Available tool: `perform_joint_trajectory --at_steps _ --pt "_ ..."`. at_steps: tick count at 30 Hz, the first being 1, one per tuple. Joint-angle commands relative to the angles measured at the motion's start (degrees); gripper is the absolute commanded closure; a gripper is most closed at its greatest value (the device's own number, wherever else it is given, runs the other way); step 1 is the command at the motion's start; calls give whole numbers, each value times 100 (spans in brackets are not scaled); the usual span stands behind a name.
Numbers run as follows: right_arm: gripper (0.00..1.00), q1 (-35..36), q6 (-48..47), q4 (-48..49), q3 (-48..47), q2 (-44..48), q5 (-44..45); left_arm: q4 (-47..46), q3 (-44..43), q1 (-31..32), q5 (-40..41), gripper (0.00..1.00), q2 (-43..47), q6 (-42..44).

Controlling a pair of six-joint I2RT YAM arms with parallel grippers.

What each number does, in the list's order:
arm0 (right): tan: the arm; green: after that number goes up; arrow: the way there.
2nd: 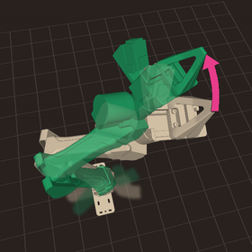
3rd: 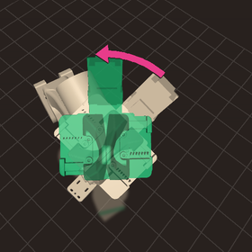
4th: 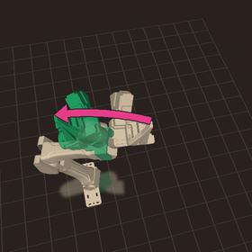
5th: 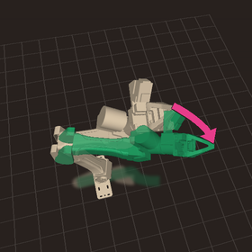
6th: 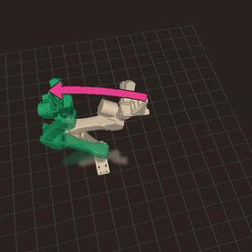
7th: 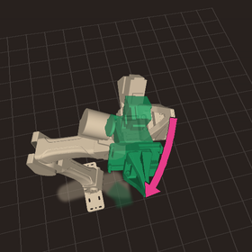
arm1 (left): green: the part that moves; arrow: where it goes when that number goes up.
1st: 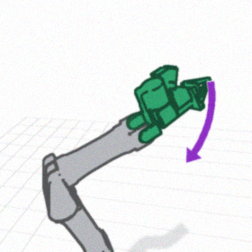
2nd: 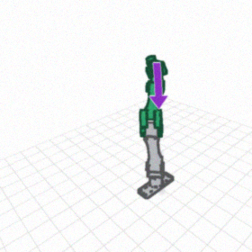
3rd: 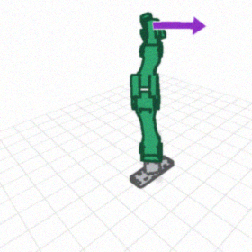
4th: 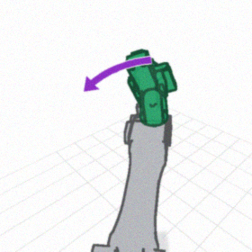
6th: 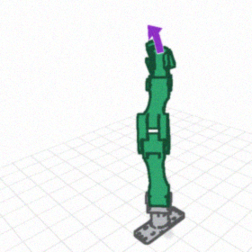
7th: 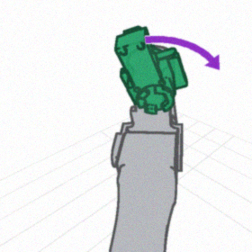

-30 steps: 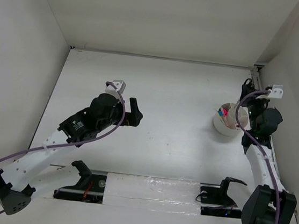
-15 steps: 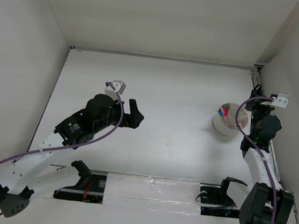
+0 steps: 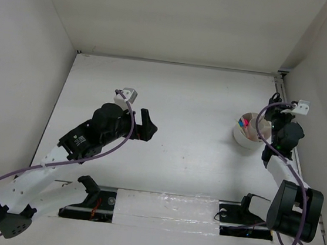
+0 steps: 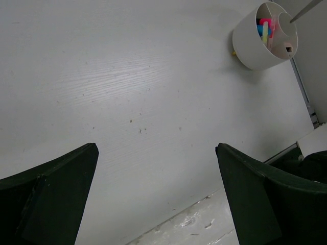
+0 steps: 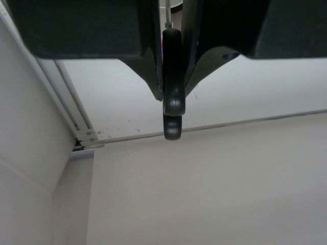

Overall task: Sort the stationery into containers
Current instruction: Place the scissors in the storage box.

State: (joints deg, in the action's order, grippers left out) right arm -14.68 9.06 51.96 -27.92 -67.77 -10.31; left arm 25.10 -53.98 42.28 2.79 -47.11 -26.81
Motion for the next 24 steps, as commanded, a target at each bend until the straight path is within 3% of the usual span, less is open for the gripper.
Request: perform_joint_trajectory --at_steps 1,20,23,24 --pt "100 -44 70 666 85 -17 -199 -225 1 -1 -24 0 141 88" --pt "97 -44 131 1034 700 -96 -200 -278 1 -1 -77 0 141 88" --pt "88 -44 245 1237 806 -158 -200 -278 1 -1 -77 0 141 88" --pt "80 -44 245 1289 867 -227 -200 -278 1 -1 -129 0 141 88"
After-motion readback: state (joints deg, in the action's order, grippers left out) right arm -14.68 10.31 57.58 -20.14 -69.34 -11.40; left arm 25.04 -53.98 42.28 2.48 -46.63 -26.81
